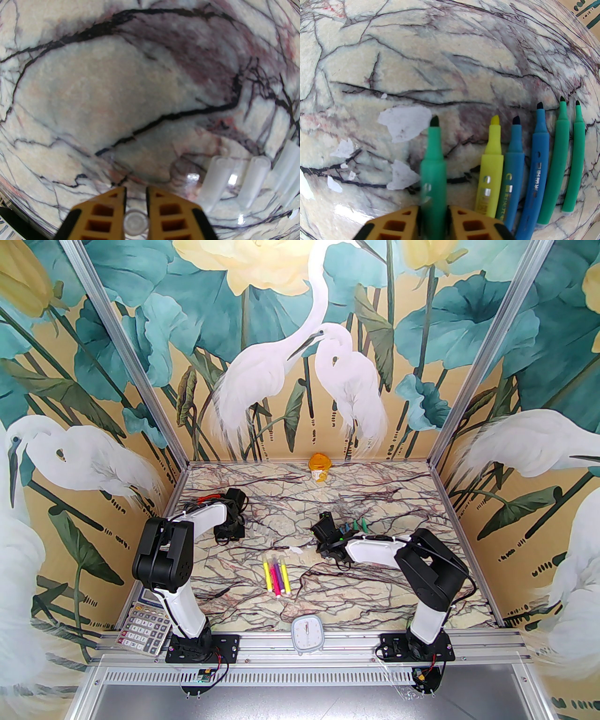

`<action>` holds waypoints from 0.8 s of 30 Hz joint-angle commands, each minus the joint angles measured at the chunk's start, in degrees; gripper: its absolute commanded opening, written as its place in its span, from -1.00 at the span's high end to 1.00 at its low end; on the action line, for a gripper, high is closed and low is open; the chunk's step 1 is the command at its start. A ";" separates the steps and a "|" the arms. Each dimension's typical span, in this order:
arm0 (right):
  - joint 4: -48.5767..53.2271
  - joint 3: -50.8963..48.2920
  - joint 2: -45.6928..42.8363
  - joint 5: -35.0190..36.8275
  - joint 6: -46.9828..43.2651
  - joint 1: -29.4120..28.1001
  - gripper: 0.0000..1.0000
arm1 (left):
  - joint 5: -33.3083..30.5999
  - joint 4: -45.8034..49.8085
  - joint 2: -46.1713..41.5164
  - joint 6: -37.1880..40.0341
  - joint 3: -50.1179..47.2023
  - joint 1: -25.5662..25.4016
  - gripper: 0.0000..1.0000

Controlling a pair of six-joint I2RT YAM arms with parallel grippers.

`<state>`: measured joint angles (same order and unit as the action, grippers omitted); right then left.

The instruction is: Open the pen caps

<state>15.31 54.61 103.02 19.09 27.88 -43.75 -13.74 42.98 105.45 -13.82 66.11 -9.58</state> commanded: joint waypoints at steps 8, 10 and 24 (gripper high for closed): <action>3.75 1.58 -1.16 1.39 0.09 0.28 0.28 | 4.46 -0.80 1.25 1.01 0.73 0.53 0.63; 4.31 1.40 -2.77 1.21 -0.23 0.24 0.23 | 4.82 -0.79 1.41 0.99 0.86 0.70 0.60; 5.28 -0.03 -14.40 -4.17 -5.15 -1.94 0.02 | 6.39 -0.88 -1.12 0.37 0.87 1.23 0.39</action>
<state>19.55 55.00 89.71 17.93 24.51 -44.40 -8.78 42.63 105.45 -13.47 66.17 -8.62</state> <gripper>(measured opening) 0.489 0.299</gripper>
